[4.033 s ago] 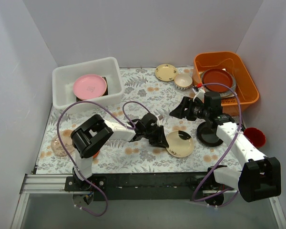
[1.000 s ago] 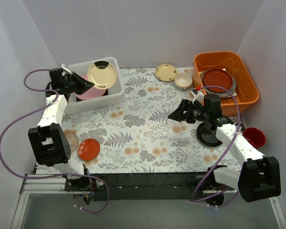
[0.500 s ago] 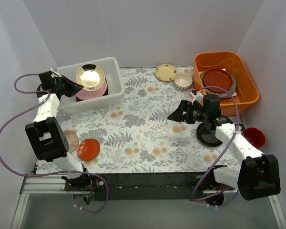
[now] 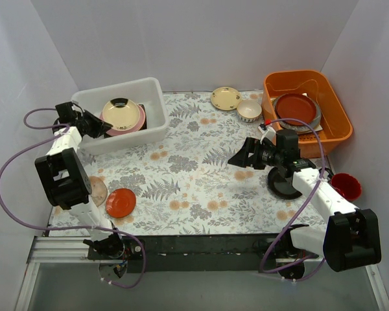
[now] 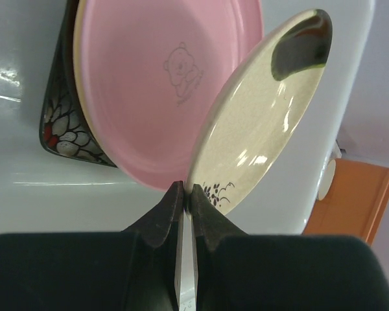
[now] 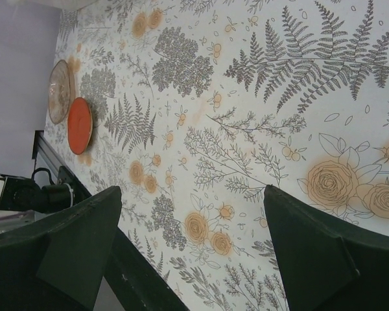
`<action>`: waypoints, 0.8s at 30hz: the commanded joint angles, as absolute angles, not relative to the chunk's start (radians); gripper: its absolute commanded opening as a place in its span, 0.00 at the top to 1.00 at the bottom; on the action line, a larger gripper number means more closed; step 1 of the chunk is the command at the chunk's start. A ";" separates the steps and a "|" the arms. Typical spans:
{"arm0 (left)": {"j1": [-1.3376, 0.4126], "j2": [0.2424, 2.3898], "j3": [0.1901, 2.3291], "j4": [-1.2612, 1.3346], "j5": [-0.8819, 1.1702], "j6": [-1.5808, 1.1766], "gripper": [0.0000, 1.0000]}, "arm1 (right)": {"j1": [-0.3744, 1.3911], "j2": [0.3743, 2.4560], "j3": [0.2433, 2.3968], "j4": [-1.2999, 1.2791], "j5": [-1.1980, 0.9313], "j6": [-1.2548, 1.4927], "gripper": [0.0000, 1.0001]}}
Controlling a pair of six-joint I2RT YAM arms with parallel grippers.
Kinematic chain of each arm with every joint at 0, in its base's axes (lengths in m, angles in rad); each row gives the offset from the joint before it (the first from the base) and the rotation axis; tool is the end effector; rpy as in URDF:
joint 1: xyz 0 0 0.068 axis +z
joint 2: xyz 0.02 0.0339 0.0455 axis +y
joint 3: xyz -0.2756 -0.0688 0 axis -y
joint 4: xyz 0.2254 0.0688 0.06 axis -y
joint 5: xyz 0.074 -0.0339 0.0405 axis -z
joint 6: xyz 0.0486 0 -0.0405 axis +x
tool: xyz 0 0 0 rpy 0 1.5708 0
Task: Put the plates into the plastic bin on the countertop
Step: Place the plate in the plastic bin.
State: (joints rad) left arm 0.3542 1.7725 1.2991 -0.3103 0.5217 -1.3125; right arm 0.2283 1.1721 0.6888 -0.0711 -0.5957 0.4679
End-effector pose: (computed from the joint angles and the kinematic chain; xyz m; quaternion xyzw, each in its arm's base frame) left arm 0.3699 0.1110 0.2522 -0.5940 0.6732 -0.3822 0.2190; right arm 0.2253 0.0803 0.2557 -0.0420 0.8462 0.3997 0.3498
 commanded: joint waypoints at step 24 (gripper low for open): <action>0.368 1.922 1.396 -0.337 0.459 -1.309 0.87 | 0.221 1.195 0.681 -0.040 -0.638 0.431 0.03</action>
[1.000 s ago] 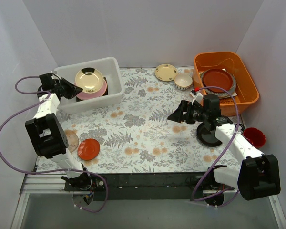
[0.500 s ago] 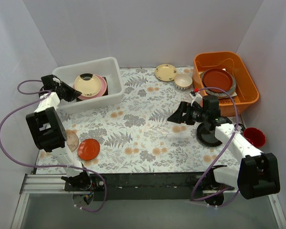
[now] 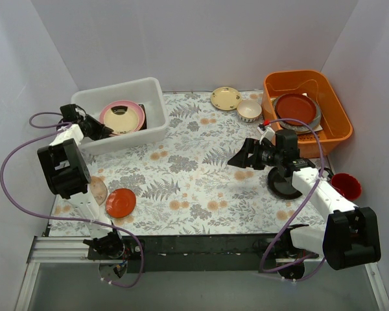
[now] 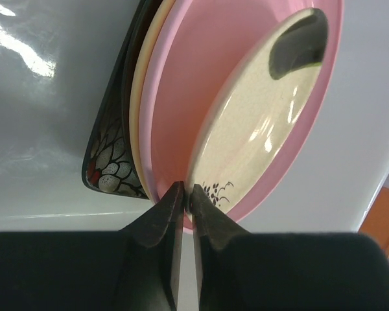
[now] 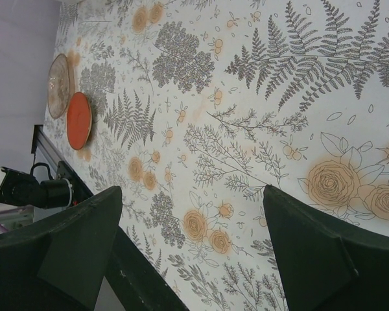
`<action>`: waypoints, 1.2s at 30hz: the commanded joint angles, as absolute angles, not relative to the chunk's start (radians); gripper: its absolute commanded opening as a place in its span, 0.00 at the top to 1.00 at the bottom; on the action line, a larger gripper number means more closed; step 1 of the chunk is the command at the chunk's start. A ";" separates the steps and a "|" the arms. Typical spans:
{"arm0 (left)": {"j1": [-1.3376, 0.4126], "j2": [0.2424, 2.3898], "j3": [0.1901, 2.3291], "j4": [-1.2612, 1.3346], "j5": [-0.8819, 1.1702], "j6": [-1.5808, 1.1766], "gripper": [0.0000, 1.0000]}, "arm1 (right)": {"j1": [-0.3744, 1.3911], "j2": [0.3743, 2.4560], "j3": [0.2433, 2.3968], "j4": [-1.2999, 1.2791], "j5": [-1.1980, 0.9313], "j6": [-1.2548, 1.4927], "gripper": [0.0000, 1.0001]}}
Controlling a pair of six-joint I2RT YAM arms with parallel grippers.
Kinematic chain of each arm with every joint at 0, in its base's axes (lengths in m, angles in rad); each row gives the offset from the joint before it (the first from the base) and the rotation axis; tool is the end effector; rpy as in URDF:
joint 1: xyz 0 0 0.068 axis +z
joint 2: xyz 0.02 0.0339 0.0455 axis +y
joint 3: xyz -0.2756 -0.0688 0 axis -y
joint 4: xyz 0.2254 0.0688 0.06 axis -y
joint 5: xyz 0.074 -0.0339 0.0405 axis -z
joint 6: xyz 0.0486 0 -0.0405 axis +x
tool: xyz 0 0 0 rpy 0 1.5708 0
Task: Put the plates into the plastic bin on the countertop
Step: Place the plate in the plastic bin.
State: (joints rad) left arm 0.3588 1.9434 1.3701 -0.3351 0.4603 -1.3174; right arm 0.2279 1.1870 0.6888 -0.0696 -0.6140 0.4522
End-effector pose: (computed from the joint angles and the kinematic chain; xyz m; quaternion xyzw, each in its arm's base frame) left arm 0.3957 0.1253 0.2057 -0.6348 0.6710 -0.3374 0.1814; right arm 0.2268 0.0814 0.2529 -0.0508 0.8469 0.4027 0.3436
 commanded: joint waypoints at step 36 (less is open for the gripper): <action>0.342 1.582 1.508 -0.354 0.633 -1.356 0.24 | 0.219 1.167 0.712 -0.037 -0.640 0.469 0.02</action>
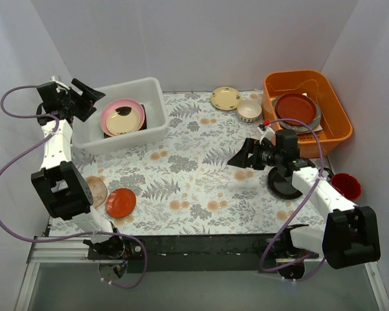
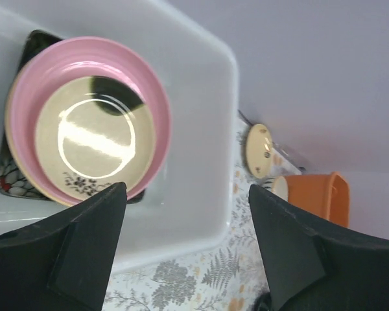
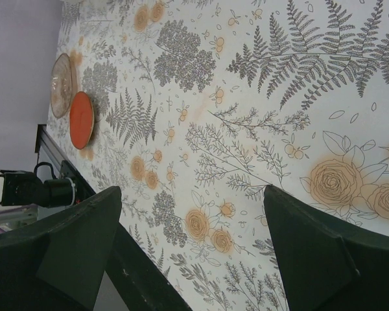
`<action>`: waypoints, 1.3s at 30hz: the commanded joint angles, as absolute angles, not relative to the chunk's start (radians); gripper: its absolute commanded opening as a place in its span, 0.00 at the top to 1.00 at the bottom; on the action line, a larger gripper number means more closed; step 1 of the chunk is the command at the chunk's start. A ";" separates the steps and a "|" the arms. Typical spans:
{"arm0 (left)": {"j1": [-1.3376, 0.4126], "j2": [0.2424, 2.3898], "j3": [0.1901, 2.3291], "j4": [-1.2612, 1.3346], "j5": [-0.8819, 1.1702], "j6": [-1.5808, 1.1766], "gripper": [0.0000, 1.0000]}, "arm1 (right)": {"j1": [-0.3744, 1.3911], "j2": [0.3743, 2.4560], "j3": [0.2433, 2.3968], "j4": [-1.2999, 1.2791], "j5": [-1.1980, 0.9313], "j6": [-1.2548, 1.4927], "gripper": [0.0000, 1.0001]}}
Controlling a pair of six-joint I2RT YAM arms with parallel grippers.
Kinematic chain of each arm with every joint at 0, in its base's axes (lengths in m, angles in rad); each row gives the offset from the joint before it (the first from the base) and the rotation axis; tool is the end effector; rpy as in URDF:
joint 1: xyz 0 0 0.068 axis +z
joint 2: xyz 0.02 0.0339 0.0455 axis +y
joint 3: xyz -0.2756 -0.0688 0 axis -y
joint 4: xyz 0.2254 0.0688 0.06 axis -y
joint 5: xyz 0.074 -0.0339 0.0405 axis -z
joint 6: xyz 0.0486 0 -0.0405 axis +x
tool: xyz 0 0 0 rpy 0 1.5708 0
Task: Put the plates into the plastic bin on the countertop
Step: Place the plate in the plastic bin, then pick up the plate at the center of the board.
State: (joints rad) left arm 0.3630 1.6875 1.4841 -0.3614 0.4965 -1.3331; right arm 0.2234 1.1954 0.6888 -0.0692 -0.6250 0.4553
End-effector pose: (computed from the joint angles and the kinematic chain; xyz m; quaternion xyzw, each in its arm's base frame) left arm 0.3668 0.1146 0.3380 -0.5586 0.6506 -0.4083 0.3130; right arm 0.2280 0.0810 0.2513 -0.0490 0.8476 0.4059 0.3383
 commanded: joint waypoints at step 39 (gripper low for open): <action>-0.776 1.796 1.092 0.149 0.414 -1.597 0.26 | 0.209 0.974 0.937 -0.152 -0.571 0.528 0.02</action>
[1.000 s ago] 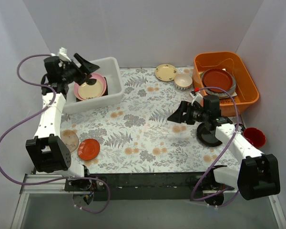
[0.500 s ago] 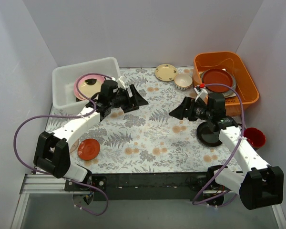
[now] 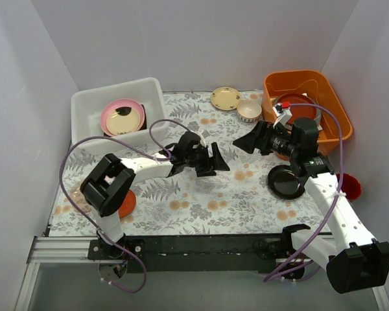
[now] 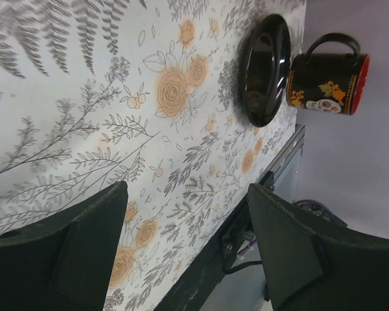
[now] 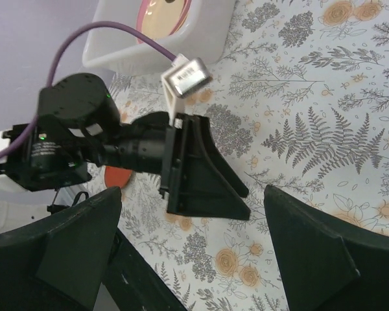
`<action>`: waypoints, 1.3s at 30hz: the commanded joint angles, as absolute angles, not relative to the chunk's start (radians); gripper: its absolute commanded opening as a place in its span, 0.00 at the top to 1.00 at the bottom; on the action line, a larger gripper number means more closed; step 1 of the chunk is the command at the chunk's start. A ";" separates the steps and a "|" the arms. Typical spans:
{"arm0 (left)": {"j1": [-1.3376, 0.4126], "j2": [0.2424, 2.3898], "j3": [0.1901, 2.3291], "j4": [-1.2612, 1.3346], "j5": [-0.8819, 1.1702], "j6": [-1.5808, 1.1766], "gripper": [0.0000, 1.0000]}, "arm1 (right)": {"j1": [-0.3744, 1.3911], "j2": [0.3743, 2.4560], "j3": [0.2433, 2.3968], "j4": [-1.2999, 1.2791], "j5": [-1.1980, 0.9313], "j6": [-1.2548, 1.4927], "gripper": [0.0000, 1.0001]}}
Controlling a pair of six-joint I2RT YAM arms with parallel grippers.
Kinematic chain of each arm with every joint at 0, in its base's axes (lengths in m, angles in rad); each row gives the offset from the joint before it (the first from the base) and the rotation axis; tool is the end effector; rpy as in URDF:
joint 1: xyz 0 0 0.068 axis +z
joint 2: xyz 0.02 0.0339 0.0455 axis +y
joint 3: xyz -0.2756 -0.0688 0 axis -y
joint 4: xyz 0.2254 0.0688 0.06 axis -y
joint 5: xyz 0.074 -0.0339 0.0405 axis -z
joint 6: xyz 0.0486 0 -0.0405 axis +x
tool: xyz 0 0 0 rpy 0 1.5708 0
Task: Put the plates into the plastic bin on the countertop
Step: Pick up the plate at the center of the board.
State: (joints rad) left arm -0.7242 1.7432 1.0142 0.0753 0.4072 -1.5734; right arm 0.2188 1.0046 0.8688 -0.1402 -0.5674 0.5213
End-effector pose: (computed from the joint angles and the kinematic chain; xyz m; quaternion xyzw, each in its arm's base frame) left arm 0.2640 -0.2592 0.2075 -0.2802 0.8371 -0.4697 0.0122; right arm 0.2035 0.0720 0.3437 -0.0515 0.7825 0.4176 0.4591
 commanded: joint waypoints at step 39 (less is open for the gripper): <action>-1.020 2.316 1.542 0.137 0.281 -1.727 0.30 | 0.153 0.870 0.965 -0.114 -0.624 0.587 0.02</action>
State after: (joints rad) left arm -0.9901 2.2787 1.4868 0.2501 0.3481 -1.7542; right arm 0.1577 0.8974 0.9150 -0.1574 -0.6060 0.5640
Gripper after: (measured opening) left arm 0.703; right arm 0.982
